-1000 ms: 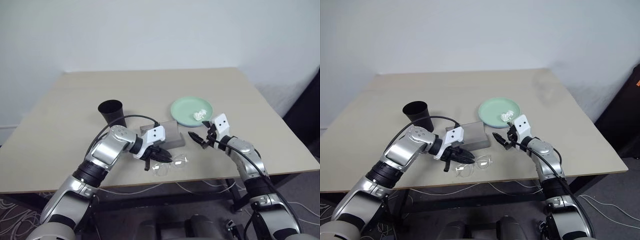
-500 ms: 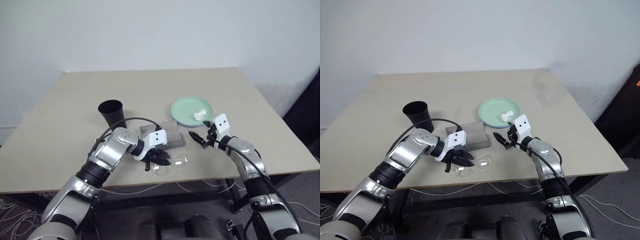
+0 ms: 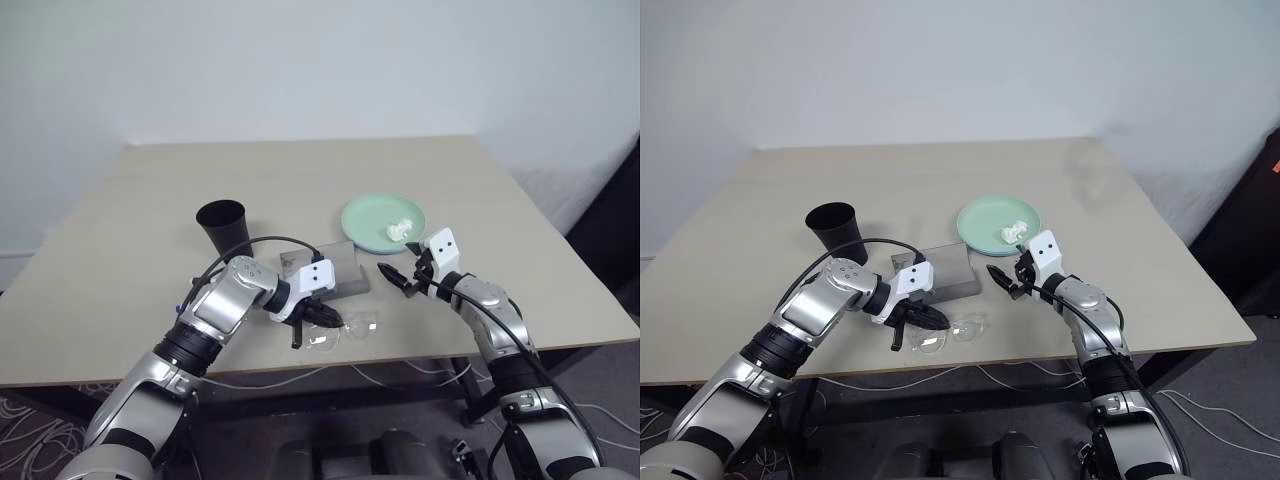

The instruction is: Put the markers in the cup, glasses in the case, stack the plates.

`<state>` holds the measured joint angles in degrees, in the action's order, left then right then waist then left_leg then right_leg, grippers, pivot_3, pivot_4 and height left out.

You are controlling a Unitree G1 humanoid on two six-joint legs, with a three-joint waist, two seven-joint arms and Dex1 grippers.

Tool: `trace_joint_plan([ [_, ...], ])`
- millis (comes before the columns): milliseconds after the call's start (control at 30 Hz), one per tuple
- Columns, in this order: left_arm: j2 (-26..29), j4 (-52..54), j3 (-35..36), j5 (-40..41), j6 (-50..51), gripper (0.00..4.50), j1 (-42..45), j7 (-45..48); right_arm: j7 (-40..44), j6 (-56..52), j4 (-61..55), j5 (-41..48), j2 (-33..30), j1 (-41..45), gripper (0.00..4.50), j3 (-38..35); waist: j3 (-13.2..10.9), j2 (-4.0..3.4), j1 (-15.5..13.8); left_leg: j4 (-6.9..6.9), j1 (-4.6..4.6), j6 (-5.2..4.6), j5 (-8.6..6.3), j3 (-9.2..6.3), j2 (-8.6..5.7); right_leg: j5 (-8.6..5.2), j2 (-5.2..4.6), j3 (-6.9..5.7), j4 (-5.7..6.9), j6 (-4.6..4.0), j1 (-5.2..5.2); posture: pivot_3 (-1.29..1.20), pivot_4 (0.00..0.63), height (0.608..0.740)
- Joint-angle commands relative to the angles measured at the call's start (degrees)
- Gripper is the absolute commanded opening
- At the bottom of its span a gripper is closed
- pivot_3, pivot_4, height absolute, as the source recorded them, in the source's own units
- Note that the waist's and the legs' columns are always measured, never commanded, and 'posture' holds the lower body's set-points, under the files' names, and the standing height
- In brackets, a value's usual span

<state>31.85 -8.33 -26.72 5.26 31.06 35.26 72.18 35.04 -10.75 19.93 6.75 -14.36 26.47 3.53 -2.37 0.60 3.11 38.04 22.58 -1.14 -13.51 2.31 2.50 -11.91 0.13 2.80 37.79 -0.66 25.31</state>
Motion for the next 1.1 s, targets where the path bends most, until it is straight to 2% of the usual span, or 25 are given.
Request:
trace_joint_plan([
  [33,0.69,0.51,1.08,0.10,-0.22,0.04,0.86,0.42,-0.40,1.27,-1.05,0.37,0.07,1.78,4.50,-0.60,0.00,0.00,0.00,0.00,0.00,0.00,0.00,0.00,0.00,0.00,0.00,0.00,0.00,0.00,0.00,0.00,0.000,0.740],
  [233,1.39,2.39,5.33,3.27,-0.25,0.04,3.34,1.81,-0.37,1.16,-1.17,0.51,-0.21,1.66,4.50,-0.83,0.00,0.00,0.00,0.00,0.01,0.00,0.00,0.00,0.00,0.00,0.00,0.00,0.00,0.00,0.01,0.00,0.000,0.740],
  [500,2.19,-4.00,9.43,1.76,-8.02,0.04,10.84,0.45,0.00,1.06,-1.16,0.64,-0.46,1.93,4.50,-0.87,-0.01,0.02,-0.01,0.04,0.02,0.00,0.00,0.00,-0.02,0.00,-0.01,0.00,-0.01,0.01,-0.01,0.00,0.000,0.740],
  [833,-2.77,-32.25,6.26,-10.08,-30.72,0.04,21.64,-6.93,11.70,-4.02,-9.38,5.94,-3.48,-3.15,4.50,1.17,-0.01,0.05,-0.16,0.04,0.06,-0.03,-0.02,-0.01,-0.03,-0.02,-0.01,-0.03,-0.04,0.04,-0.01,0.00,0.000,0.740],
  [1100,-7.15,-46.82,4.45,-15.77,-42.28,0.04,25.22,-8.49,11.60,-6.72,-13.76,6.96,-3.38,-5.20,4.50,1.24,-0.03,0.10,-0.15,0.07,0.07,-0.05,-0.03,0.00,-0.03,-0.02,0.00,-0.03,-0.01,0.05,0.01,0.00,0.000,0.740],
])
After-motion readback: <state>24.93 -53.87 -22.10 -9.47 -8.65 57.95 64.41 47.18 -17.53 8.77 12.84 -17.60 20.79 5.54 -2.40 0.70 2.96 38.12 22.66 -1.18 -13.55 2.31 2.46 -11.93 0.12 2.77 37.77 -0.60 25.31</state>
